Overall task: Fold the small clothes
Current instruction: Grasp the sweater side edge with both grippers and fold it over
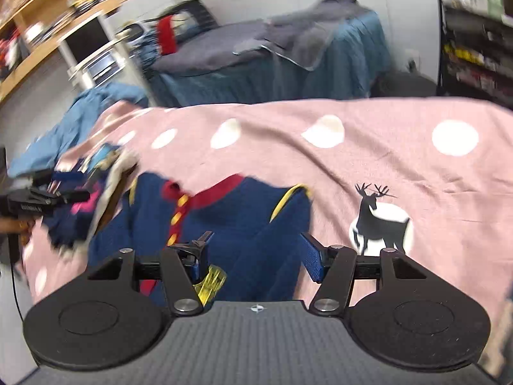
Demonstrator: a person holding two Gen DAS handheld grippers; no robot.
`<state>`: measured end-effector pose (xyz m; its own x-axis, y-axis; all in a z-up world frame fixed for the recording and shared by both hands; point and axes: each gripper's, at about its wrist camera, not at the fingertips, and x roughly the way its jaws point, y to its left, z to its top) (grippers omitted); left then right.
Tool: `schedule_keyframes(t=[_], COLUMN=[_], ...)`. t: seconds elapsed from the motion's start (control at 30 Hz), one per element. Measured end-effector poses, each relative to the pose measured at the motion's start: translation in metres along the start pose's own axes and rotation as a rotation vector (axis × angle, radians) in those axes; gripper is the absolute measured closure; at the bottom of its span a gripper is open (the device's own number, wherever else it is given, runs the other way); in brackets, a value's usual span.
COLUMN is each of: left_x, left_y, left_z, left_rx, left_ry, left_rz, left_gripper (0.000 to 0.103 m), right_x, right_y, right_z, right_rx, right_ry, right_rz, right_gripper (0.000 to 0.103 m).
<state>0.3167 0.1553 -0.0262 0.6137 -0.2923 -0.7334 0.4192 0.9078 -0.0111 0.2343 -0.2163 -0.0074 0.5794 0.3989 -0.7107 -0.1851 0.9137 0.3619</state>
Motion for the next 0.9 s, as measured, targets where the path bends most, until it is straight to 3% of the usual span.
schedule_keyframes(t=[0.13,0.27,0.33,0.4,0.43,0.47,0.5,0.53,0.57,0.6,0.73,0.83,0.9], left_x=[0.052,0.104,0.115,0.122,0.126,0.128,0.131,0.131,0.131,0.13,0.107,0.066,0.029], left_y=[0.023,0.038,0.039,0.037,0.035,0.028,0.024,0.023,0.024,0.026,0.02,0.022,0.015], left_z=[0.011,0.011,0.008,0.004,0.002,-0.001,-0.003,-0.003,-0.003,-0.002,0.006,0.01,0.006], left_rx=[-0.001,-0.039,-0.034,-0.069,-0.065,-0.039,-0.011,0.001,-0.011,-0.045,-0.028,-0.075,-0.042], left_ry=[0.027,0.144,0.141,0.176,0.194,0.205,0.207,0.203,0.202,0.204,0.153,0.064,0.0], left_rz=[-0.026,-0.057,-0.103,-0.193,-0.195,-0.181,-0.165,-0.16,-0.175,-0.196,-0.176,-0.214,-0.236], left_gripper=[0.013,0.015,0.025,0.042,0.047,0.06,0.066,0.07,0.085,0.088,0.09,0.09,0.09], right_x=[0.026,0.043,0.051,0.061,0.064,0.068,0.069,0.07,0.07,0.071,0.044,0.009,-0.021], right_y=[-0.006,-0.016,-0.018,-0.023,-0.024,-0.025,-0.026,-0.026,-0.026,-0.026,-0.018,-0.003,0.009], right_z=[0.007,0.014,0.016,0.015,0.013,0.013,0.013,0.014,0.014,0.016,0.018,0.019,0.014], right_rx=[-0.024,0.016,0.014,0.022,0.032,0.034,0.028,0.022,0.016,0.017,0.014,-0.019,-0.048], right_ry=[0.037,0.044,0.059,0.086,0.096,0.091,0.078,0.072,0.075,0.085,0.003,-0.063,-0.094], right_rz=[-0.05,-0.011,-0.018,0.0,0.013,0.019,0.022,0.012,-0.004,-0.002,0.023,0.082,0.139], right_gripper=[0.008,0.008,0.008,0.009,0.014,0.015,0.021,0.047,0.068,0.081,0.084,0.084,0.084])
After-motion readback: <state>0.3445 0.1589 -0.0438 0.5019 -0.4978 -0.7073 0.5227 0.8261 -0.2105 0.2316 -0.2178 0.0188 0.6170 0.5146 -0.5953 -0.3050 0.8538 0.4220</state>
